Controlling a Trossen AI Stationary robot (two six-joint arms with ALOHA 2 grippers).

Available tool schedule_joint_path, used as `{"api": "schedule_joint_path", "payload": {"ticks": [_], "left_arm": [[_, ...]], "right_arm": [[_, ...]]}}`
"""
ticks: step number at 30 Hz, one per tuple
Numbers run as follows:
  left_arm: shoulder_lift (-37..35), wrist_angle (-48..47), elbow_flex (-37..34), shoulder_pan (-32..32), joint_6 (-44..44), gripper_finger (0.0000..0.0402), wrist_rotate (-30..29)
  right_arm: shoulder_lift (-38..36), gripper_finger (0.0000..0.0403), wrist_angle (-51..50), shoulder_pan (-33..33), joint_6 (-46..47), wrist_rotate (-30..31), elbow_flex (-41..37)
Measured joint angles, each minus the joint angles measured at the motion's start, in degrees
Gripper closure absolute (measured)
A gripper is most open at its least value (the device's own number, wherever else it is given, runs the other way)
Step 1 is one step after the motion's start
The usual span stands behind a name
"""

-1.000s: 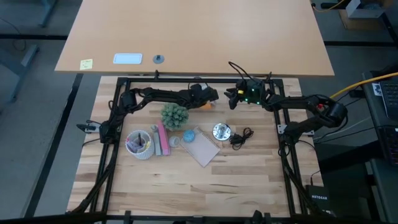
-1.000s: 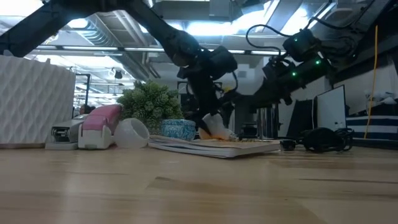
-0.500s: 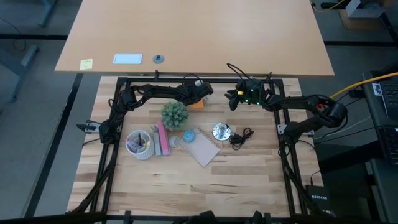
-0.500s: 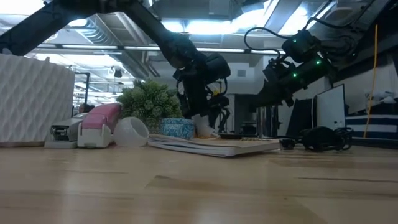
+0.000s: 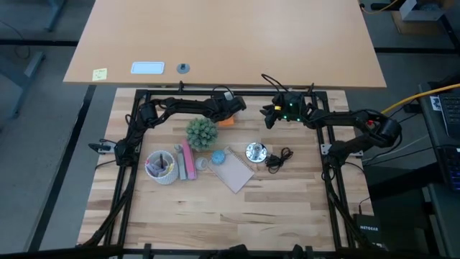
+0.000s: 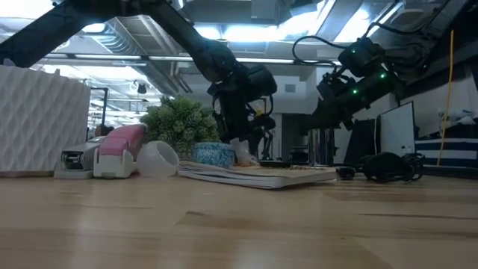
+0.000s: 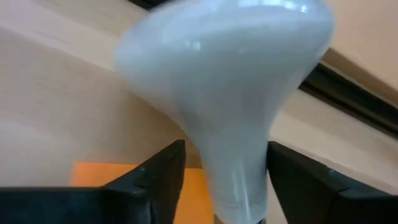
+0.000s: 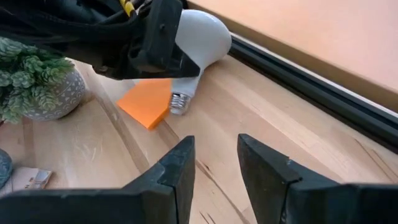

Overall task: Screw lightbulb
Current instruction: Insert the lightbulb into the silver lamp socket

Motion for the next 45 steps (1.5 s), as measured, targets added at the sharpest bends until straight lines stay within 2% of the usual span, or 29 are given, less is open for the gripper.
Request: {"api": "schedule_joint_path", "payload": {"ticks": [5, 9, 20, 27, 39, 45], "left_arm": [[0.0, -1.3, 0.0, 0.1, 1.7, 0.024, 1.2], [-0.1, -2.0, 0.0, 0.1, 3.1, 0.0258, 2.4], [-0.1, -1.3, 0.1, -1.5, 9.4, 0.0258, 3.7], [-0.6, 3.3, -0.1, -2.5, 15.6, 0.0257, 4.4], [-10.4, 3.4, 0.0, -6.5, 29.1, 0.0255, 4.1], [-15.1, 0.4, 0.0, -10.5, 34.9, 0.0259, 3.7]], "right_arm": [[0.0, 0.0276, 0.0, 0.0, 0.0, 0.0, 0.0], [0.0, 0.0276, -0.3, 0.0, 0.0, 0.0, 0.0], [0.0, 0.0276, -2.2, 0.0, -0.8, 0.0, 0.0], [0.0, 0.0276, -2.2, 0.0, -0.9, 3.0, 0.0], [0.0, 0.0276, -2.6, 0.0, -0.9, 2.8, 0.0], [0.0, 0.0276, -2.6, 0.0, -0.9, 0.1, 0.0]]}}
